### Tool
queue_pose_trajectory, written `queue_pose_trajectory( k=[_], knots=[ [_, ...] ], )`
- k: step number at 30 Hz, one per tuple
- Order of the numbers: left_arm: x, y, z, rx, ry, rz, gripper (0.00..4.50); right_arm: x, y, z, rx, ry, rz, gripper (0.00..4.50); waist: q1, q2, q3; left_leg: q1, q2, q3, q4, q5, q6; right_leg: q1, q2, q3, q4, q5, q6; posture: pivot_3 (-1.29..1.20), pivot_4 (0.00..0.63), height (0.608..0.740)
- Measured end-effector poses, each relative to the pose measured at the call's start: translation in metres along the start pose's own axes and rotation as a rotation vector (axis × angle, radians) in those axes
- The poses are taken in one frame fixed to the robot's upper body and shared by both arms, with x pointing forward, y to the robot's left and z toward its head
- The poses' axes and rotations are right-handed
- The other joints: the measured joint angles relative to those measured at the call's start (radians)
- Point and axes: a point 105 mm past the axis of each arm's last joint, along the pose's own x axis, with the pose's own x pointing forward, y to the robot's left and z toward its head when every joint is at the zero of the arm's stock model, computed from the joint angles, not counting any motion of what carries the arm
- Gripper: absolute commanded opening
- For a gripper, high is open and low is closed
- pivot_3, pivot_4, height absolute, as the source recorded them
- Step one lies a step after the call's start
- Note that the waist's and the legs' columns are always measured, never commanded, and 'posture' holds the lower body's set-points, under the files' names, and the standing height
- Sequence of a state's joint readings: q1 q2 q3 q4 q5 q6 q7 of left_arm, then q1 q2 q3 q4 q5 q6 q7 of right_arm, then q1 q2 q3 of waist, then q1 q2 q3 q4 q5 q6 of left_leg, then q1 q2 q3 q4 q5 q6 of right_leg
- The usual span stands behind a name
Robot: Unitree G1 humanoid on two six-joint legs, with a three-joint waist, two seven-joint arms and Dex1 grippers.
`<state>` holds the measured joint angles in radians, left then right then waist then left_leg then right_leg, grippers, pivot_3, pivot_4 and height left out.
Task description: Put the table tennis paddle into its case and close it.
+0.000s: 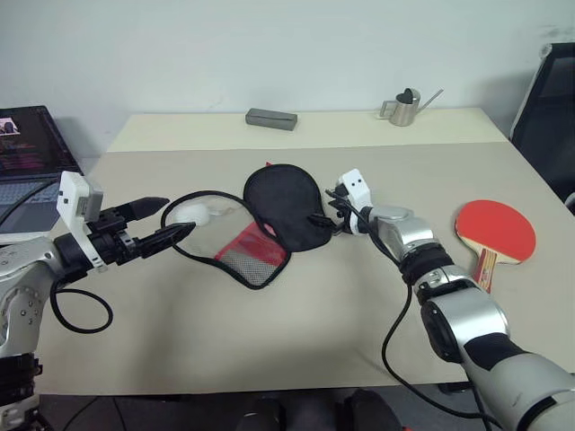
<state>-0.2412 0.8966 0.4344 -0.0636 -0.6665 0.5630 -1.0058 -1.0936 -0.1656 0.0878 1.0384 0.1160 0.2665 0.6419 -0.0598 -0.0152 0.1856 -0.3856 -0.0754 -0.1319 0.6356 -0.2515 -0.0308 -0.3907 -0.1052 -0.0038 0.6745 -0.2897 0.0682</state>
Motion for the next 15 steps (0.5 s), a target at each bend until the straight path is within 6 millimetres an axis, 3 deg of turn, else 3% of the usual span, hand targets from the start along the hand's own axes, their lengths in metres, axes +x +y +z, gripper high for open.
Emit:
queue_pose_trajectory(
  k=[11,15],
  knots=[
    [0.004,0.006,0.002,0.019,-0.003,0.012,4.50,0.016,0.011,-0.007,0.004,0.021,-0.040,4.45,-0.007,0.000,0.000,0.000,0.000,0.001,0.000,0.001,-0.001,-0.002,0.001,0.003,0.003,0.000,0.000,0.00,0.150,0.740],
    [0.005,0.005,0.002,0.023,-0.002,0.009,4.50,0.018,0.009,-0.006,-0.015,0.028,-0.070,3.58,-0.008,0.000,0.000,0.000,0.000,0.002,0.000,0.001,-0.001,-0.004,0.001,0.006,0.005,0.000,0.000,0.00,0.150,0.740]
  ],
)
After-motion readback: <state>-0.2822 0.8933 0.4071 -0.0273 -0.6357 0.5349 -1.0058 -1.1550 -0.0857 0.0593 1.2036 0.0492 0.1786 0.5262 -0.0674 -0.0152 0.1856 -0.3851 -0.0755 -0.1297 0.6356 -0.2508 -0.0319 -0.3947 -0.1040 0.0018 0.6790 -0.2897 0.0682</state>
